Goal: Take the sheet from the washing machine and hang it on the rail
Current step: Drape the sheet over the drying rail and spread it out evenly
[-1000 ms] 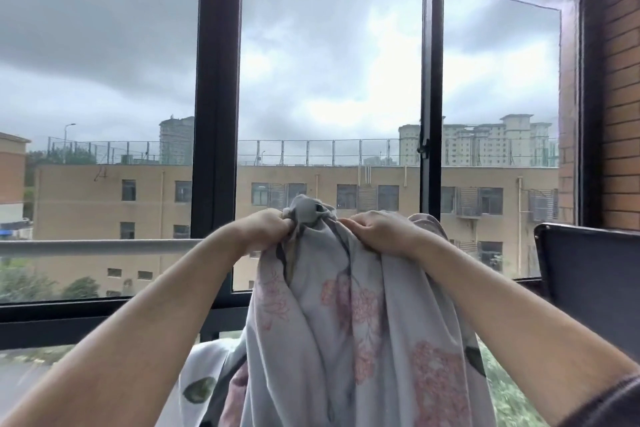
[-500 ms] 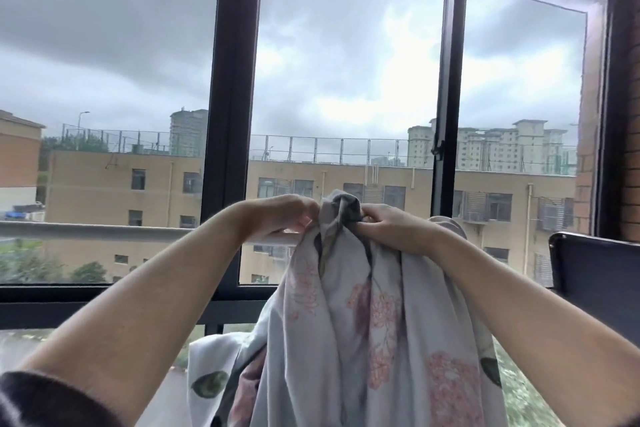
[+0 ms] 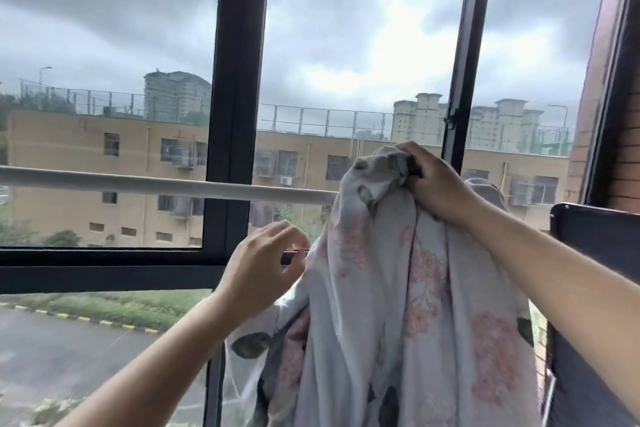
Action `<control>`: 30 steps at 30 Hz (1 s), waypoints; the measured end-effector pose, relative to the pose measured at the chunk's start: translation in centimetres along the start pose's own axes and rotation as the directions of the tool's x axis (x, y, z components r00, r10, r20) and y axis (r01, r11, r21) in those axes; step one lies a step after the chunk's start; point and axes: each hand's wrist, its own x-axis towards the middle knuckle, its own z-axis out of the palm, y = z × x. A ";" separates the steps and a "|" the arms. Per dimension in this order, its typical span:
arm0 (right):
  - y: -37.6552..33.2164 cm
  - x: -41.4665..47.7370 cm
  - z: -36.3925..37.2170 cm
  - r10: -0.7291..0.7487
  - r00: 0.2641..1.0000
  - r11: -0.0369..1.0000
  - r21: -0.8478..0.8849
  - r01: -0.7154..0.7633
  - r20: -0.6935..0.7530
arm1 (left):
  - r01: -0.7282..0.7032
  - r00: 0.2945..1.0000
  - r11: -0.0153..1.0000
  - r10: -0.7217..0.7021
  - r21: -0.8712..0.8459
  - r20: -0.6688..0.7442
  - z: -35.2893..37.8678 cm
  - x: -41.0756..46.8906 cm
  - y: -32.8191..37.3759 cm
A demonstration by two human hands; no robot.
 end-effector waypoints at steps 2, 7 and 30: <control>-1.8 -0.5 1.5 0.026 0.999 0.995 -0.100 -0.030 -0.042 | 0.216 0.964 0.937 -0.159 -0.276 0.213 0.4 0.7 -1.3; -5.7 -1.8 4.4 0.343 0.936 0.774 -0.588 -0.235 0.078 | 0.470 0.815 0.697 -0.106 -0.542 0.570 2.2 3.4 -3.1; -9.2 0.7 1.2 0.497 0.861 0.676 -0.672 -0.303 0.112 | 0.348 0.651 0.924 -0.118 -0.157 0.750 5.5 2.5 -11.0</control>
